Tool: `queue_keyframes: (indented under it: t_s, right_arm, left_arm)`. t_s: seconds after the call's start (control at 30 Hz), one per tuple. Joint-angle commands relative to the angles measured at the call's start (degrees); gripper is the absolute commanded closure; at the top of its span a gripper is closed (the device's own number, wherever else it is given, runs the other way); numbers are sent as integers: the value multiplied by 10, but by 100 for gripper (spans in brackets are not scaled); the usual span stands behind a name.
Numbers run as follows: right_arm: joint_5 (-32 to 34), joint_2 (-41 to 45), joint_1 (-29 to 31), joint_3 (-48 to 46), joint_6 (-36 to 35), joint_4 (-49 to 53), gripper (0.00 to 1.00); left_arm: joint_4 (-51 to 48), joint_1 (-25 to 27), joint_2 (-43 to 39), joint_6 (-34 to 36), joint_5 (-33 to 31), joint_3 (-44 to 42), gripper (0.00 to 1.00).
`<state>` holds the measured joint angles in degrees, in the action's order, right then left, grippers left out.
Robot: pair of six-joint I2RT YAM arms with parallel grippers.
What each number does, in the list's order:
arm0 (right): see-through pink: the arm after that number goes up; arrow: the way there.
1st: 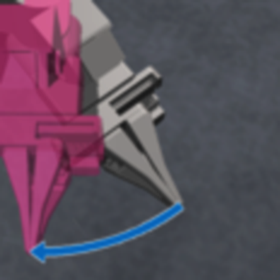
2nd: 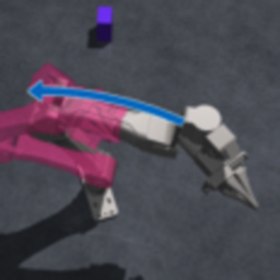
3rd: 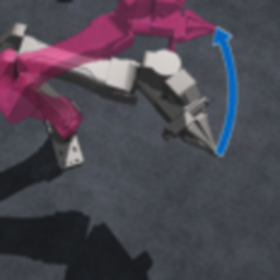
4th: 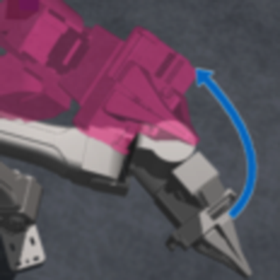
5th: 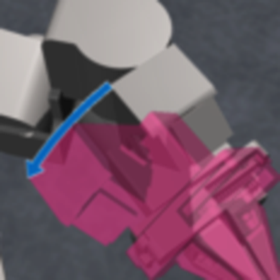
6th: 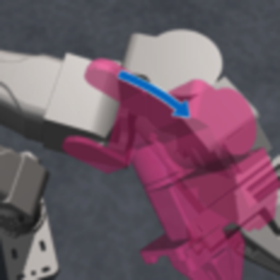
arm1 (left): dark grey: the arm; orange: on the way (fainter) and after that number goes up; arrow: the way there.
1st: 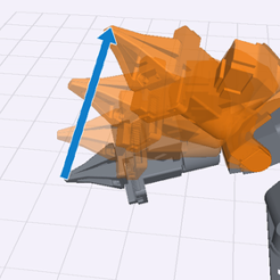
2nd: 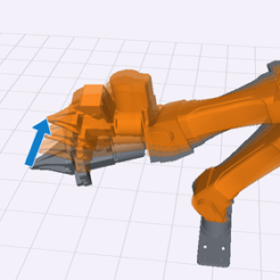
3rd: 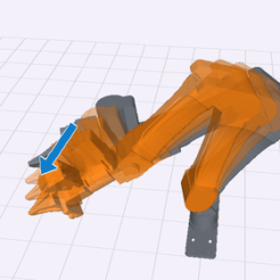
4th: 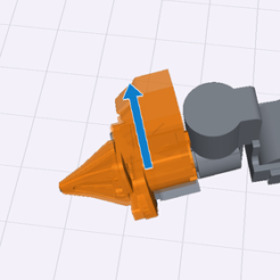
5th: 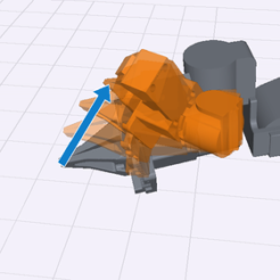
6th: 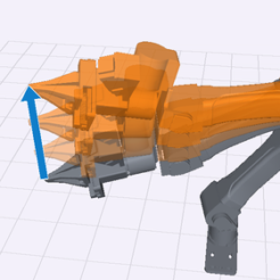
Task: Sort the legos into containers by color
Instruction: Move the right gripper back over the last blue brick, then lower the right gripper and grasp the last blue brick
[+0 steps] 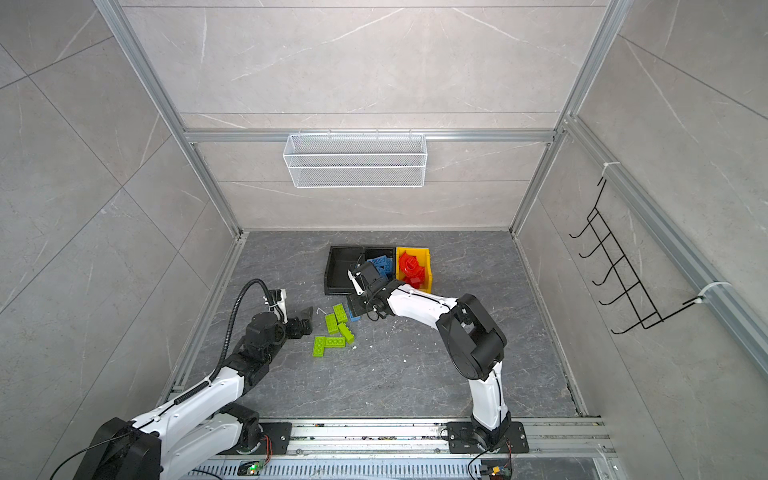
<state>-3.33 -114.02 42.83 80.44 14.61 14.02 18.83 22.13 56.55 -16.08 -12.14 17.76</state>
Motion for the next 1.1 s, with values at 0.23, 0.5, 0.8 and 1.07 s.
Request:
queue_keyframes:
  t_s: [0.23, 0.5, 0.8, 1.07]
  right_arm:
    - [24, -66, 12, 53, -5, 34, 42]
    - [39, -89, 17, 65, -9, 45, 45]
    - [71, -79, 17, 52, -18, 53, 53]
    - [65, -33, 17, 6, -15, 16, 67]
  left_arm:
    - [13, -1, -8, -5, -14, 13, 1]
    - [13, -1, -10, -5, -14, 12, 1]
    - [13, -1, -9, -5, -16, 12, 1]
    - [15, -1, -9, -6, -9, 12, 1]
